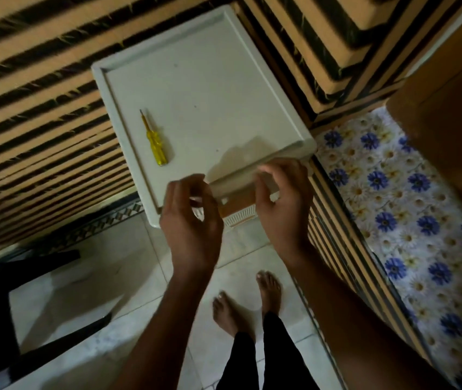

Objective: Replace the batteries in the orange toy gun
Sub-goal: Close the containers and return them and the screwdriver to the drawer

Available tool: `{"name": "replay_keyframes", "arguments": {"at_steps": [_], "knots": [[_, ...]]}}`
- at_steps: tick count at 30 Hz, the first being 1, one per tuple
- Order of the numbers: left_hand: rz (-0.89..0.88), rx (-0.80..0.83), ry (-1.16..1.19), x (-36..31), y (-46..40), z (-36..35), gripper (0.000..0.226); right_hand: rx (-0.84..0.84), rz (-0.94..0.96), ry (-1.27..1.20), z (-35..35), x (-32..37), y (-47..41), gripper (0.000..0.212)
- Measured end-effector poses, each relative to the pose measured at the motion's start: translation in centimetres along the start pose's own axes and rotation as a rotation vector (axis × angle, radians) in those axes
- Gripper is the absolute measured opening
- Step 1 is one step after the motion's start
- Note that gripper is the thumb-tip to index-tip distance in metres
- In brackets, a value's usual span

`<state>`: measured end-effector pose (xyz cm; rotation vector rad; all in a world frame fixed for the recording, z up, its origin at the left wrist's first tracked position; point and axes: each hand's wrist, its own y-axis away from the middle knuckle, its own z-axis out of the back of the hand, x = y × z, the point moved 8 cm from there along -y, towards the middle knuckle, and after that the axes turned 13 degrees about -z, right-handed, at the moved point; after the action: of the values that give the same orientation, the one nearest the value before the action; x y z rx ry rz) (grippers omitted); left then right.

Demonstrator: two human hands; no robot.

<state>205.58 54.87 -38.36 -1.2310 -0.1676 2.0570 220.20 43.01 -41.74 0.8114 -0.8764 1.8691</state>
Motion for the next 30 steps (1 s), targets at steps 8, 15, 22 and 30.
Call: {"name": "replay_keyframes", "arguments": {"at_steps": [8, 15, 22, 30], "knots": [[0.093, -0.093, -0.276, 5.7, -7.4, 1.7, 0.03, 0.007, 0.181, 0.022, -2.1, 0.5, -0.4, 0.015], [0.332, 0.09, -0.371, 8.4, -9.2, 0.7, 0.029, 0.048, 0.232, -0.013, -2.3, 0.0, -0.1, 0.017], [0.297, 0.153, -0.264, 5.1, -4.2, 0.7, 0.03, 0.155, 0.26, -0.019, -2.3, -0.8, 0.2, 0.027], [0.284, 0.233, 0.057, 2.1, 11.3, -1.4, 0.014, 0.285, 0.426, 0.199, -2.2, -1.5, 0.6, 0.045]]}}
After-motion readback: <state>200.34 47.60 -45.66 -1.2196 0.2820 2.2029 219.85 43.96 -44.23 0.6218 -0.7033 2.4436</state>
